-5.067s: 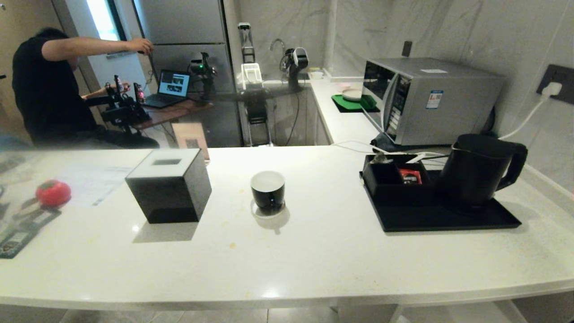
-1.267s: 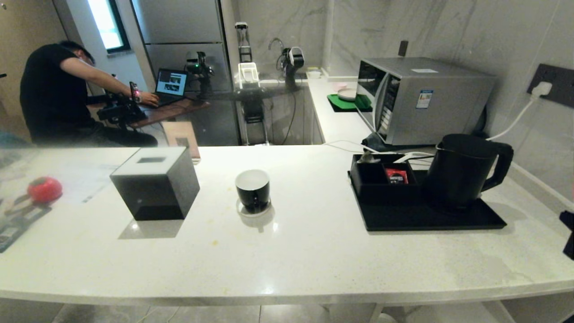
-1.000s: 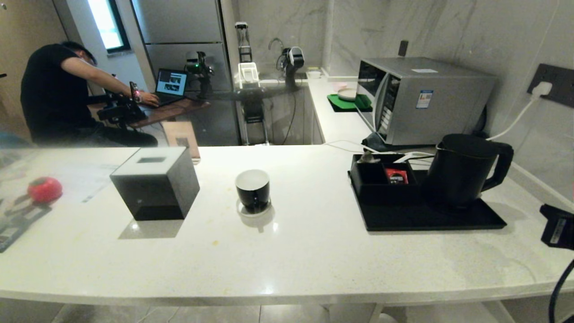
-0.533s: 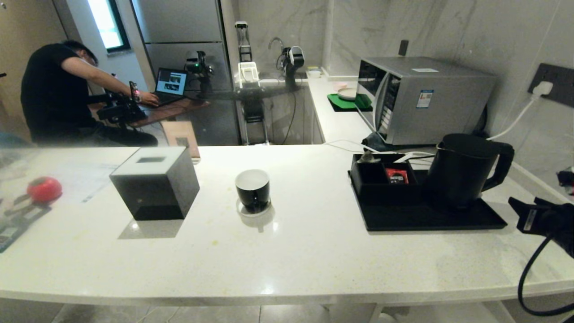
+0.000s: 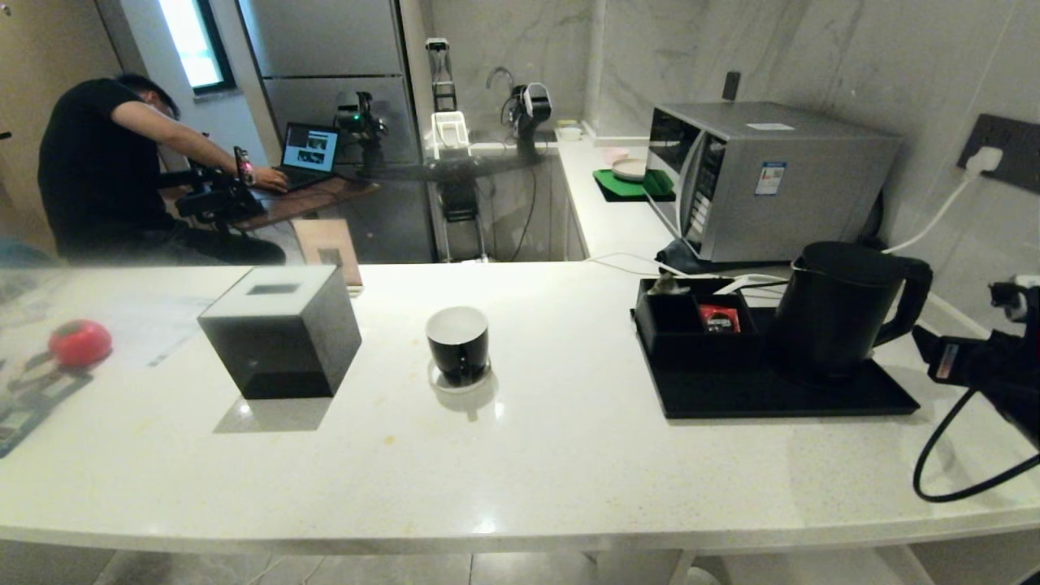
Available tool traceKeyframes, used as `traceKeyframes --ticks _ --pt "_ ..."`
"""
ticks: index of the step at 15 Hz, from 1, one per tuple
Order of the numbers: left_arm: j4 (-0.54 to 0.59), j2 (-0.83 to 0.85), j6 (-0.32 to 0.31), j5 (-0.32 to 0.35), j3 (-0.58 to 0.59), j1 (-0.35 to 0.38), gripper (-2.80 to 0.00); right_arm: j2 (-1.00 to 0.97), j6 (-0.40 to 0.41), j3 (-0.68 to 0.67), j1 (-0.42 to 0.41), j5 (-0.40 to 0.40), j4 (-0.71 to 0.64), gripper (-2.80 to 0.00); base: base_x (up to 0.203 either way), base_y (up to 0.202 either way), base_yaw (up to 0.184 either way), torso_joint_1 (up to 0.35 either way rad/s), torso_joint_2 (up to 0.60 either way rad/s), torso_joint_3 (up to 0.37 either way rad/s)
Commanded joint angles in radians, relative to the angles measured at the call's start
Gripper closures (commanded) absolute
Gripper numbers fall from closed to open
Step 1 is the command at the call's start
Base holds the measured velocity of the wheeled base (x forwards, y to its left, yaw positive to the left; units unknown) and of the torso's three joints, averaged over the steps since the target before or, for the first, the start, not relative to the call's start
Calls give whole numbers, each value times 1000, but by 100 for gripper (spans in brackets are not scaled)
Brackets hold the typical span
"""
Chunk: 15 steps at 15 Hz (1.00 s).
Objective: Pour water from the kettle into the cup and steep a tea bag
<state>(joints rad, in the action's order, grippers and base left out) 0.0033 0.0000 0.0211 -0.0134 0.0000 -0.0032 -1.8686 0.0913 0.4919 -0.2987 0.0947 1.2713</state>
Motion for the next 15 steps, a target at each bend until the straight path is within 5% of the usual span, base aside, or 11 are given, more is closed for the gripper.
traceKeyframes --ticks 1,15 --pt "1 0 0 0 0 0 0 -37 -1 21 0 0 22 -280 0 0 0 0 0 0" --pt "0 0 0 0 0 0 0 -229 21 185 -3 3 171 -280 0 0 0 0 0 0"
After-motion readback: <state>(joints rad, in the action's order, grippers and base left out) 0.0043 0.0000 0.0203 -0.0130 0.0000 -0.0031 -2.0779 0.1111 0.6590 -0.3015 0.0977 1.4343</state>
